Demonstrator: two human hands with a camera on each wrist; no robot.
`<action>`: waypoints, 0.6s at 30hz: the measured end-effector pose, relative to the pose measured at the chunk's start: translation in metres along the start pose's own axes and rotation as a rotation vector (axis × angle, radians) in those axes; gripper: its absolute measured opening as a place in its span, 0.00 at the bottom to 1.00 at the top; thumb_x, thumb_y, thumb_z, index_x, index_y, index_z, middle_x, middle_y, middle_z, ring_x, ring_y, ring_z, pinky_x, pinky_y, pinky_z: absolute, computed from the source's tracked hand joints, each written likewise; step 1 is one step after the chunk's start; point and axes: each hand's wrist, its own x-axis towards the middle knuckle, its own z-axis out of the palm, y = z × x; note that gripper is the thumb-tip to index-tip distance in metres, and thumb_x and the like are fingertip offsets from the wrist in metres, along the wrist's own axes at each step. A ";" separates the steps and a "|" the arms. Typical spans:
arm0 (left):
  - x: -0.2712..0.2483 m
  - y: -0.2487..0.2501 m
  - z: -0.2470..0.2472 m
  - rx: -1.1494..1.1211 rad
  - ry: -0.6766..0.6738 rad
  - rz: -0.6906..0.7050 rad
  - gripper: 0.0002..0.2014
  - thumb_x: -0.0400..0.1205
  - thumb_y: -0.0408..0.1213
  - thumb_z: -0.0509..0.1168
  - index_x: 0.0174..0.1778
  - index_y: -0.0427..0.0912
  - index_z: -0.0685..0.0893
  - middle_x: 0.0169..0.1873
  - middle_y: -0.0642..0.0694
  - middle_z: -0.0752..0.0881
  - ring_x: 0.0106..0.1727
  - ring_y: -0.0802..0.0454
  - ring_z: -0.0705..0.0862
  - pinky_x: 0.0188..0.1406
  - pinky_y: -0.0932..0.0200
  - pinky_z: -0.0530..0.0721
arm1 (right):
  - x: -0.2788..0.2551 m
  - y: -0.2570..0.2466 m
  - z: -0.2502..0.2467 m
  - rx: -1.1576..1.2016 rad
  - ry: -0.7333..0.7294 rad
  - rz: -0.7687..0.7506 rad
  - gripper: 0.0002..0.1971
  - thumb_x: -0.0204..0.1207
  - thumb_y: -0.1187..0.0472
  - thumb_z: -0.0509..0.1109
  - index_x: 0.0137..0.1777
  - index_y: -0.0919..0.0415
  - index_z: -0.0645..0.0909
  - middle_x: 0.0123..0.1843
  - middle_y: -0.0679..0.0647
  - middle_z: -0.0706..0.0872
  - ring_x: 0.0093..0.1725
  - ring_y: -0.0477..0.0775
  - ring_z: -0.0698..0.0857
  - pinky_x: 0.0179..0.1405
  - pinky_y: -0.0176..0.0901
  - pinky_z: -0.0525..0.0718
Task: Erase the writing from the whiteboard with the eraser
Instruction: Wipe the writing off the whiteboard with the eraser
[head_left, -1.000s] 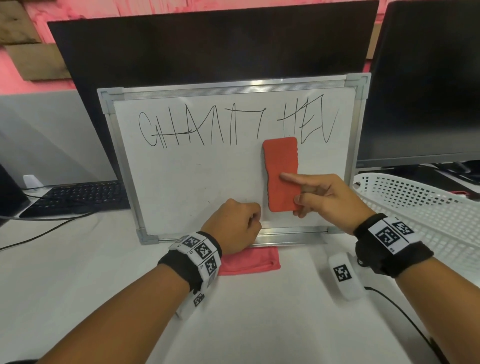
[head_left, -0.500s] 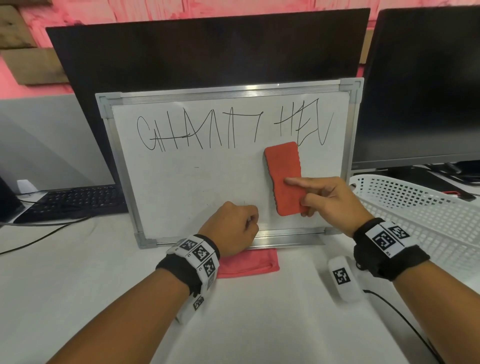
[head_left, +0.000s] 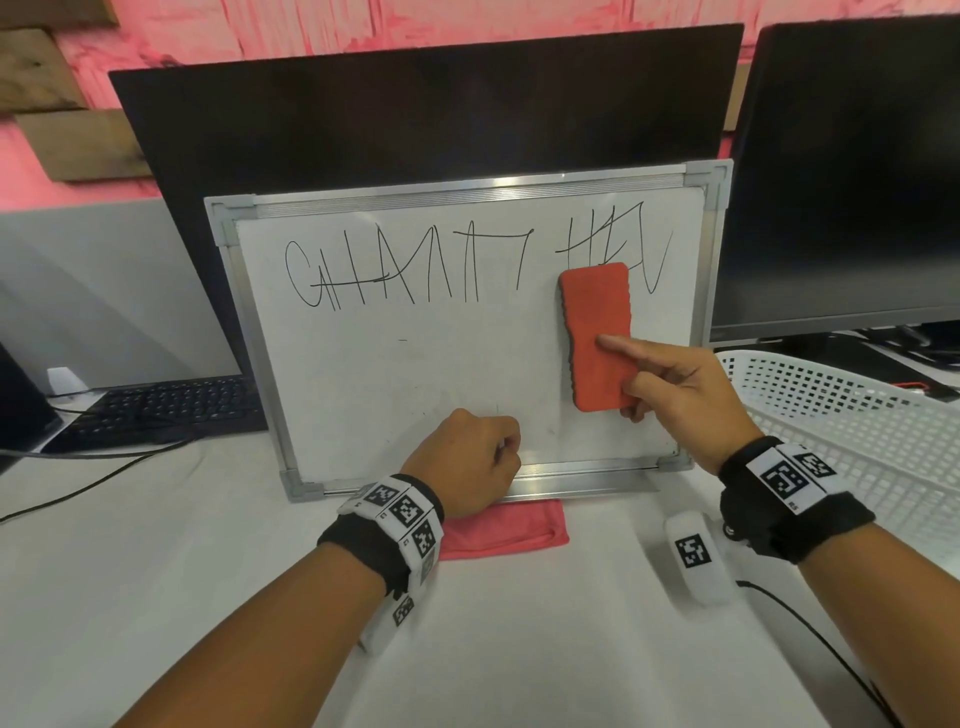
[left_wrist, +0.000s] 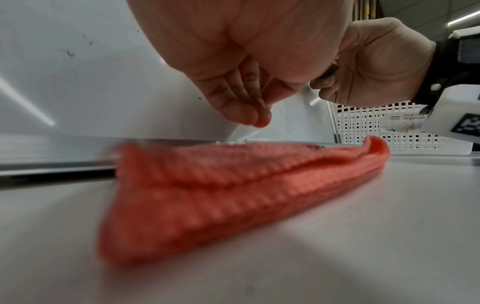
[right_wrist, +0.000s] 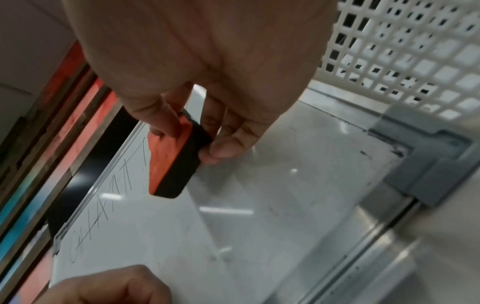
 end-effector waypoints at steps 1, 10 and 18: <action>0.000 0.000 0.000 -0.002 -0.001 0.001 0.08 0.82 0.33 0.62 0.42 0.42 0.86 0.23 0.49 0.81 0.24 0.50 0.78 0.27 0.58 0.80 | 0.000 0.001 -0.001 -0.001 -0.004 0.004 0.28 0.78 0.82 0.62 0.62 0.50 0.89 0.44 0.65 0.92 0.32 0.57 0.82 0.33 0.43 0.86; 0.000 0.000 -0.001 -0.003 -0.005 -0.003 0.08 0.82 0.33 0.62 0.43 0.42 0.86 0.22 0.52 0.79 0.23 0.52 0.76 0.26 0.61 0.77 | -0.003 0.003 -0.006 -0.055 0.023 -0.016 0.28 0.79 0.81 0.62 0.62 0.49 0.89 0.47 0.58 0.93 0.31 0.52 0.81 0.35 0.42 0.87; 0.000 0.000 -0.001 -0.007 -0.009 -0.011 0.08 0.82 0.33 0.62 0.42 0.42 0.86 0.22 0.55 0.78 0.23 0.54 0.75 0.26 0.63 0.72 | -0.011 0.012 -0.005 -0.068 0.118 -0.032 0.19 0.80 0.72 0.73 0.65 0.51 0.88 0.55 0.50 0.92 0.43 0.39 0.90 0.44 0.35 0.89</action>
